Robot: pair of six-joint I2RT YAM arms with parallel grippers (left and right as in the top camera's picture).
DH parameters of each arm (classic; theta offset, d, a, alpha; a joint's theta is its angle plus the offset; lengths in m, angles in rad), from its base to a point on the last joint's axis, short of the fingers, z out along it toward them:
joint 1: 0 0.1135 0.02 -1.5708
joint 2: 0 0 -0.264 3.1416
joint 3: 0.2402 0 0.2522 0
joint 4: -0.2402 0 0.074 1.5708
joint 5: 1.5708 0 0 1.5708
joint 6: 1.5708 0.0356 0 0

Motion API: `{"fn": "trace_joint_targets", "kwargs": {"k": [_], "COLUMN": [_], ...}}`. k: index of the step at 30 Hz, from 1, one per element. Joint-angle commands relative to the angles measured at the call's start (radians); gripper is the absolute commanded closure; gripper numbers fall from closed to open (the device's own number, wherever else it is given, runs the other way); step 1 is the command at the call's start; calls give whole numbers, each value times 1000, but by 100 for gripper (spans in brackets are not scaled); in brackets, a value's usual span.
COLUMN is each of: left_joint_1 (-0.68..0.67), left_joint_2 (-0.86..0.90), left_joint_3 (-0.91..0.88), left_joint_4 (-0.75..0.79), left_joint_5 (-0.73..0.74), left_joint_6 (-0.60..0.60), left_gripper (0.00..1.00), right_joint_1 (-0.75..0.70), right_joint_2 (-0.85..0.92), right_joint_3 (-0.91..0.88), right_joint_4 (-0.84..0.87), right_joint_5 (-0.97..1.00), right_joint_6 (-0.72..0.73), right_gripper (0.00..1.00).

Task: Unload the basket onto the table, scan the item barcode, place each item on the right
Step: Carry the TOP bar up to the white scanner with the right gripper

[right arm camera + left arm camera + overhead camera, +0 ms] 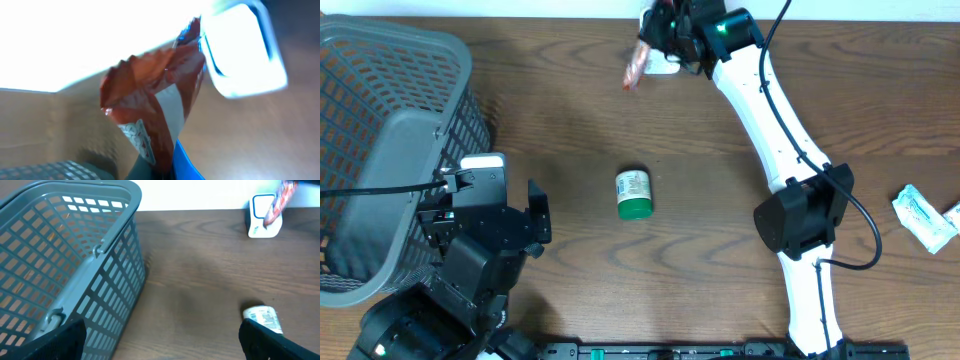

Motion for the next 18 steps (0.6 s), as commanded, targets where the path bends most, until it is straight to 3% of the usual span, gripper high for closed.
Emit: {"fn": "trace_joint_targets", "kwargs": {"k": [1,4,8,12,18], "left_joint_1": [3,3,3,3,3], "left_joint_2": [-3,-3,-3,-3,-3], "left_joint_3": [6,6,6,6,6], "left_joint_4": [-2,-2,-2,-2,-2], "left_joint_5": [-12,-12,-12,-12,-12], "left_joint_6": [-5,-5,-5,-4,-5], "left_gripper": [2,2,2,2,2], "right_joint_1": [-21,-32,-32,-42,-105], "right_joint_2": [3,5,7,35,114], "right_joint_3": [-44,-87,-124,-177,-285], "right_joint_4": [119,263,317,581,1020], "right_joint_5": [-31,36,156,-76,-308], "right_joint_6": [-84,-133,-150,-283,-232], "right_gripper": [99,99,99,99,99]}}
